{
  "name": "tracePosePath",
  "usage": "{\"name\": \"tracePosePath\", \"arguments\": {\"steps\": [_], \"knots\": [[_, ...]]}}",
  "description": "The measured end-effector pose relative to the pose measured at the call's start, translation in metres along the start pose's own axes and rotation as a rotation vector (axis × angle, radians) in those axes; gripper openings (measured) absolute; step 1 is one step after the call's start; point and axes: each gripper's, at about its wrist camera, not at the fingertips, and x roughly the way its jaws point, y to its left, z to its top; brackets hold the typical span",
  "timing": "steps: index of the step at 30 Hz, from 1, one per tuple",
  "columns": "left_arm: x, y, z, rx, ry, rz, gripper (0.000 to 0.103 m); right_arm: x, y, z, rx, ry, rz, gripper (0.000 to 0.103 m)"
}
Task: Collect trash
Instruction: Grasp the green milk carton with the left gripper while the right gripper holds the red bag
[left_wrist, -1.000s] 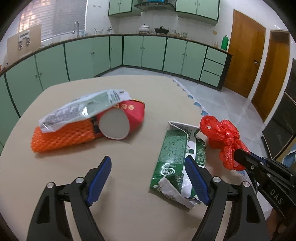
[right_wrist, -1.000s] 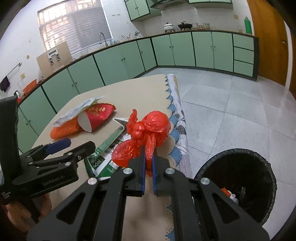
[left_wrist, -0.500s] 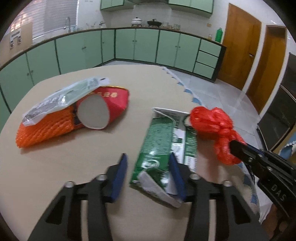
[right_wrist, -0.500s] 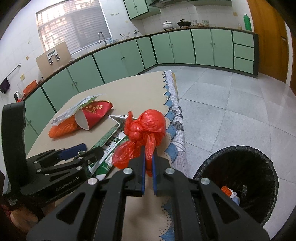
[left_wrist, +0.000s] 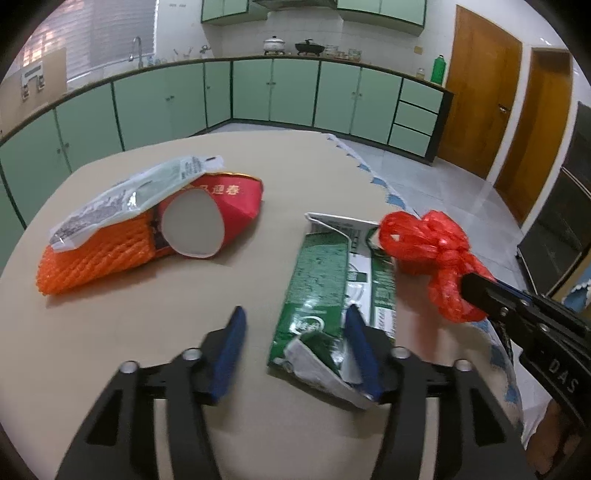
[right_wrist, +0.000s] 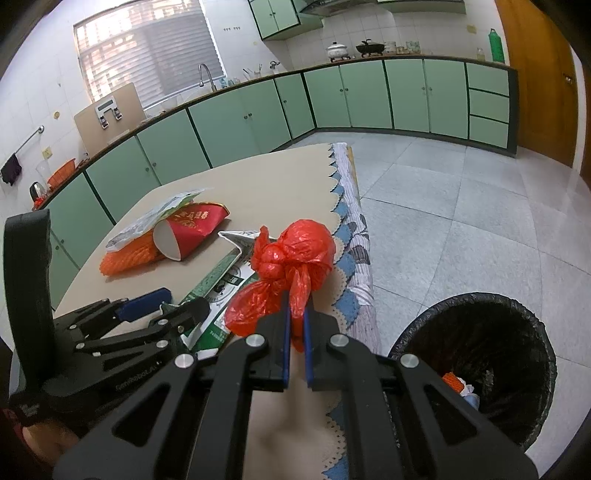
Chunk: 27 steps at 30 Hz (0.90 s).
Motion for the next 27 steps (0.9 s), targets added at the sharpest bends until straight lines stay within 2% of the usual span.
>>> {"name": "tracePosePath", "arguments": {"steps": [4, 9, 11, 13, 14, 27], "knots": [[0.005, 0.001, 0.005, -0.006, 0.01, 0.001, 0.068, 0.0, -0.003, 0.0, 0.005, 0.0, -0.002, 0.005], [0.011, -0.002, 0.009, -0.012, 0.015, 0.013, 0.071, 0.001, -0.003, 0.001, 0.005, -0.001, -0.002, 0.005], [0.01, -0.002, 0.009, -0.012, 0.009, 0.009, 0.063, 0.001, -0.003, 0.001, 0.006, -0.001, -0.002, 0.005], [0.008, -0.005, 0.008, -0.003, 0.004, -0.009, 0.041, 0.001, -0.003, 0.001, 0.005, -0.002, -0.003, 0.005], [0.007, -0.009, 0.007, 0.006, 0.002, -0.017, 0.038, 0.001, -0.003, 0.002, 0.006, -0.002, -0.004, 0.005], [-0.012, -0.009, -0.009, 0.047, 0.001, -0.001, 0.03, 0.0, 0.006, 0.001, -0.009, -0.006, 0.01, 0.005]]}}
